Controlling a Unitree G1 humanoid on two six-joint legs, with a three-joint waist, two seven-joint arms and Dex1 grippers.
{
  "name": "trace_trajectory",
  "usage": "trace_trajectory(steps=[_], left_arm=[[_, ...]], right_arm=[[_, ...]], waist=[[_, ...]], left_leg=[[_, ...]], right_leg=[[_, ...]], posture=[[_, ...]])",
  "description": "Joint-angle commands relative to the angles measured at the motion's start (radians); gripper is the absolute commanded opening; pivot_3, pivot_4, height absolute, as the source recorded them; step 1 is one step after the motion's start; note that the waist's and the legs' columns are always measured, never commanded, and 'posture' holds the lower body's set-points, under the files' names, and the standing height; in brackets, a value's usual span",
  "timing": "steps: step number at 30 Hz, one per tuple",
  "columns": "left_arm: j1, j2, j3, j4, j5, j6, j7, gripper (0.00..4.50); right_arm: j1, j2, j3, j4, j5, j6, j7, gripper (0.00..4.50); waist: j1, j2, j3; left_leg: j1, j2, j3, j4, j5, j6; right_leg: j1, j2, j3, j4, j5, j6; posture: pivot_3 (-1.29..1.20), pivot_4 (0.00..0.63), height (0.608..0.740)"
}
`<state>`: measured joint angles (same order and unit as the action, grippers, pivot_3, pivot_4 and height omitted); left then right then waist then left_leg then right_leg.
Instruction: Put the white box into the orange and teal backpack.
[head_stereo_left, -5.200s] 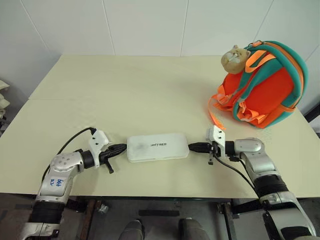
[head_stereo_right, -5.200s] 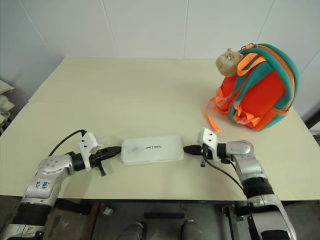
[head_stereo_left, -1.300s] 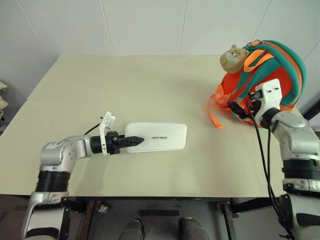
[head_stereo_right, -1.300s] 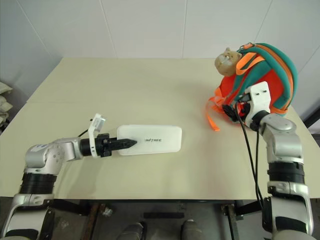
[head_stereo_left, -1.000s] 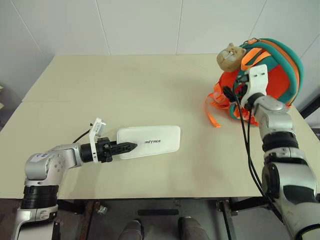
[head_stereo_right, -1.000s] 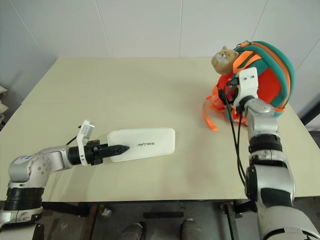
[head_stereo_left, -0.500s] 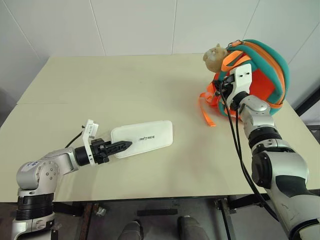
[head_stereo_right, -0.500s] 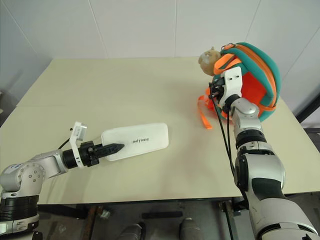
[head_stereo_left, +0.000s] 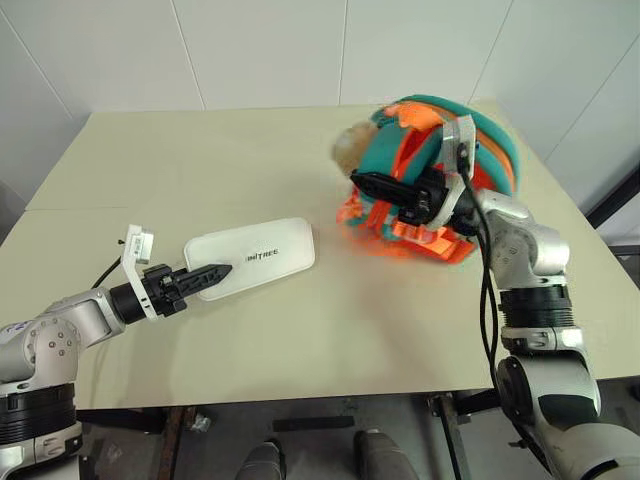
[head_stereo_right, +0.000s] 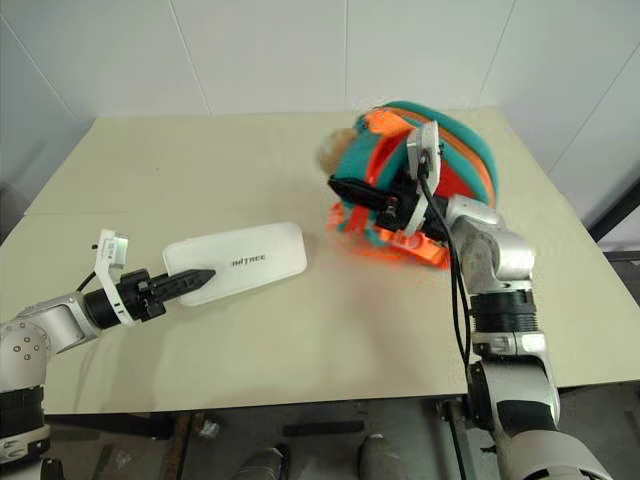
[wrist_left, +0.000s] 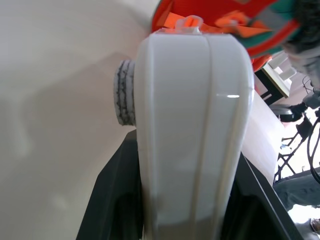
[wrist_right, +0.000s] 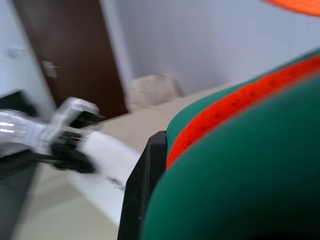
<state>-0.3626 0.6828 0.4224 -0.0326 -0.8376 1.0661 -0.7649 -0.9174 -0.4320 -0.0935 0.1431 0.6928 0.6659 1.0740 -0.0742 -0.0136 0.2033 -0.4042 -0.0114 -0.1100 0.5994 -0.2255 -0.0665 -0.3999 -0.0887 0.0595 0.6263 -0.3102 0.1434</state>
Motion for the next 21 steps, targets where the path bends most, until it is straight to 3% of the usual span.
trace_trajectory(steps=[1, 6, 14, 21], left_arm=[[-0.011, 0.002, 0.040, 0.026, -0.014, -0.039, 0.003, 1.31], [0.015, 0.016, 0.045, 0.031, -0.015, -0.058, -0.009, 1.31], [0.099, 0.052, 0.107, -0.016, -0.067, -0.045, -0.042, 1.31], [0.142, 0.035, 0.175, -0.102, -0.139, -0.078, -0.047, 1.31]], right_arm=[[-0.004, -0.049, -0.034, -0.197, 0.175, 0.192, -0.002, 0.01], [0.016, -0.125, -0.056, -0.296, 0.321, 0.353, 0.010, 0.01], [0.082, -0.250, -0.054, -0.357, 0.423, 0.460, 0.069, 0.01], [0.103, -0.292, -0.021, -0.338, 0.380, 0.430, 0.106, 0.01]], waist=[[0.009, 0.000, 0.000], [0.029, 0.000, 0.000], [0.046, 0.000, 0.000], [0.046, -0.001, 0.000]], left_leg=[[0.000, 0.000, 0.000, 0.000, 0.000, 0.000], [0.000, 0.000, 0.000, 0.000, 0.000, 0.000], [-0.002, 0.000, 0.002, 0.000, -0.001, 0.001], [-0.002, 0.001, 0.002, 0.000, -0.001, 0.001]], right_leg=[[0.000, 0.000, 0.000, 0.000, 0.000, 0.000], [-0.002, 0.000, 0.000, 0.001, -0.001, -0.001], [-0.003, 0.000, 0.000, -0.001, -0.001, -0.002], [-0.003, 0.000, 0.000, -0.001, -0.001, -0.002]], posture=[[0.00, 0.150, 0.740], [0.00, 0.150, 0.740], [0.00, 0.150, 0.740], [0.00, 0.150, 0.740]])
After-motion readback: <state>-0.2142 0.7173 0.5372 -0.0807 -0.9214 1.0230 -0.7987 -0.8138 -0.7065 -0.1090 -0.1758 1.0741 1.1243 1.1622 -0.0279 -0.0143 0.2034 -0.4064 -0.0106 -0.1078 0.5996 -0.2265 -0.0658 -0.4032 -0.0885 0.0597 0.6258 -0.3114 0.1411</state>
